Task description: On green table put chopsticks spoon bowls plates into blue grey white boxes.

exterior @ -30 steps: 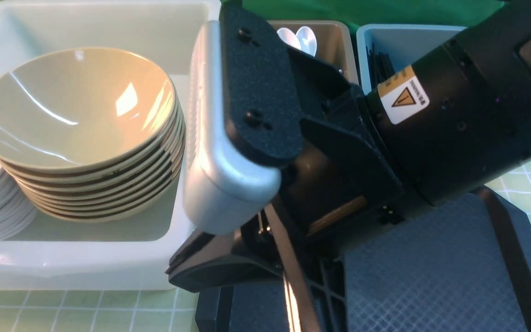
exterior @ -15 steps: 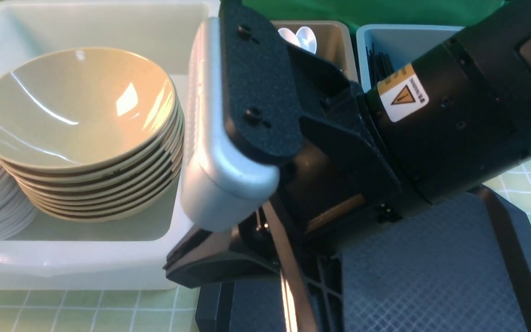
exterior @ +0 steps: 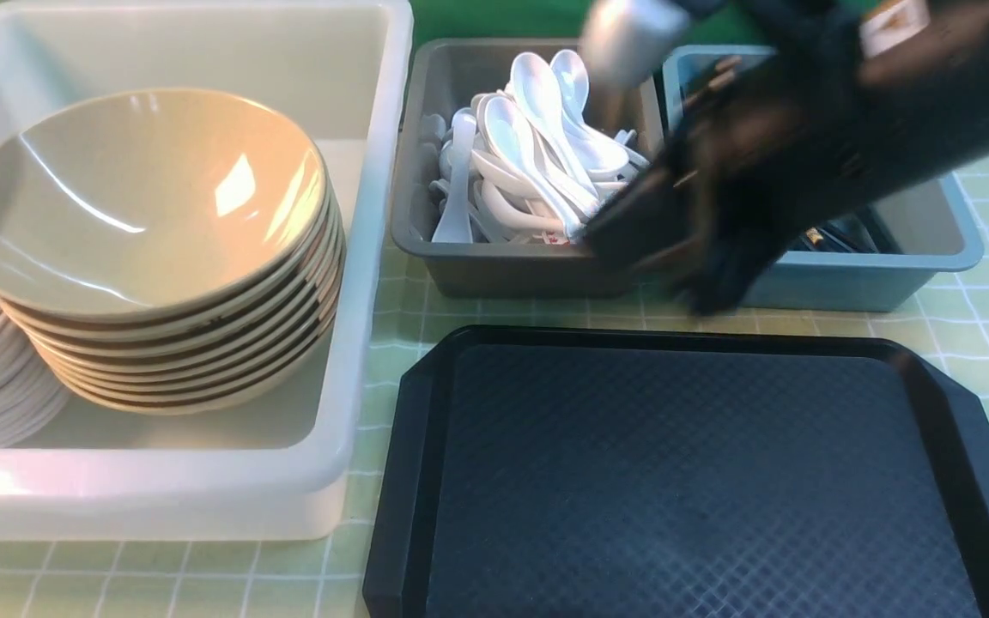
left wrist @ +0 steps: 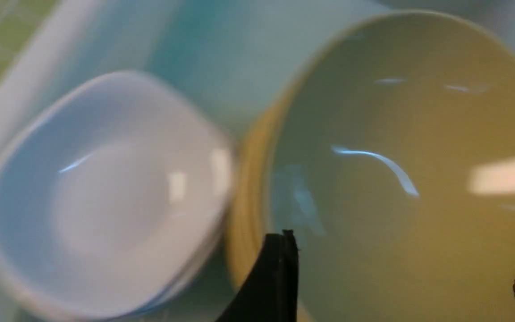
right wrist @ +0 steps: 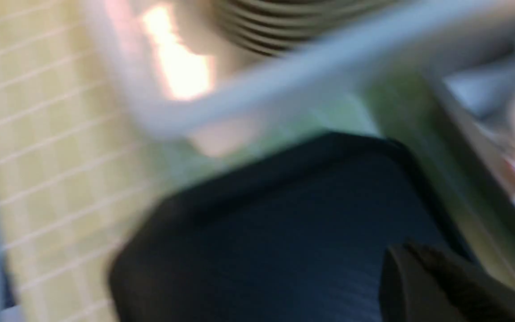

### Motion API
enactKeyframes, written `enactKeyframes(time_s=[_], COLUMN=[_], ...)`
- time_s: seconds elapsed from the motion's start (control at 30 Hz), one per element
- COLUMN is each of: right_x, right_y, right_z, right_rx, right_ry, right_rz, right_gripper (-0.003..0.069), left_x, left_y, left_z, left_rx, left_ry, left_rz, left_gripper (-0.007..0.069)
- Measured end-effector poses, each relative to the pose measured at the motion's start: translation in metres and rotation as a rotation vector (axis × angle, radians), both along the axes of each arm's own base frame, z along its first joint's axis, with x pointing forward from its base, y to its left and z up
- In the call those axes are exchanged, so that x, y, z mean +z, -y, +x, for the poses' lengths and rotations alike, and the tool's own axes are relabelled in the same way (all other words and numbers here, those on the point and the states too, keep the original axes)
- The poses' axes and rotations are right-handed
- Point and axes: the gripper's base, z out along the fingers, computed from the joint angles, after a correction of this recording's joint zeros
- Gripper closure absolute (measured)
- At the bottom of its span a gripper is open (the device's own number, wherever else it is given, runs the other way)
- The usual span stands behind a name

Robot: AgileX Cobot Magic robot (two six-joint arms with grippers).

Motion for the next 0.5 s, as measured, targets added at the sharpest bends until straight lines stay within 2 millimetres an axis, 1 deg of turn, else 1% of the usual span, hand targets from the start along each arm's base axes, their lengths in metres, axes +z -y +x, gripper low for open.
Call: enactKeyframes(time_s=[0.03,0.07,0.1,0.13,0.2,0.23,0.27,0.3,0.33,0.37,0.4,0.43,0.47,0.5], right_x=[0.0,-0.001,0.0,0.0,0.001,0.002,0.0,0.001,-0.002,0.0,-0.004,-0.005,-0.009,-0.014], right_y=[0.012,0.021,0.026,0.043,0.067,0.08,0.086,0.095,0.098,0.098,0.104,0.105,0.11,0.114], right_z=[0.003,0.004,0.005,0.003,-0.007,-0.018,-0.024,-0.039,-0.045,-0.048,-0.07,-0.075,-0.092,-0.106], right_rx=[-0.042,-0.076,-0.098,-0.163,-0.274,-0.334,-0.362,-0.396,-0.412,-0.414,-0.446,-0.454,-0.483,-0.505], right_ry=[-0.002,-0.006,-0.005,-0.008,0.003,0.027,0.04,0.085,0.101,0.111,0.184,0.204,0.277,0.351], right_rz=[-0.005,-0.012,-0.009,-0.021,-0.04,-0.058,-0.076,-0.086,-0.089,-0.087,-0.054,-0.043,0.001,0.04], right_gripper=[0.0633,0.0633,0.0633,0.0632,0.063,0.0629,0.0627,0.0625,0.0624,0.0624,0.0623,0.0622,0.0623,0.0623], left_x=[0.003,0.005,0.005,0.006,0.004,0.001,-0.001,-0.004,-0.009,-0.009,-0.014,-0.015,-0.021,-0.024], left_y=[0.016,0.028,0.03,0.044,0.056,0.061,0.063,0.066,0.067,0.068,0.069,0.069,0.068,0.067], left_z=[-0.005,-0.009,-0.01,-0.017,-0.025,-0.031,-0.035,-0.041,-0.046,-0.047,-0.056,-0.061,-0.071,-0.079], left_rx=[-0.086,-0.149,-0.163,-0.244,-0.315,-0.351,-0.367,-0.387,-0.396,-0.401,-0.412,-0.412,-0.406,-0.399], left_ry=[0.008,0.007,0.006,-0.011,-0.047,-0.069,-0.078,-0.079,-0.089,-0.088,-0.089,-0.083,-0.088,-0.084], left_rz=[0.013,0.023,0.025,0.041,0.056,0.065,0.069,0.075,0.076,0.076,0.07,0.067,0.051,0.038], left_gripper=[-0.002,-0.0002,-0.0002,0.0032,0.0099,0.0149,0.0186,0.0247,0.029,0.0312,0.039,0.0412,0.0489,0.054])
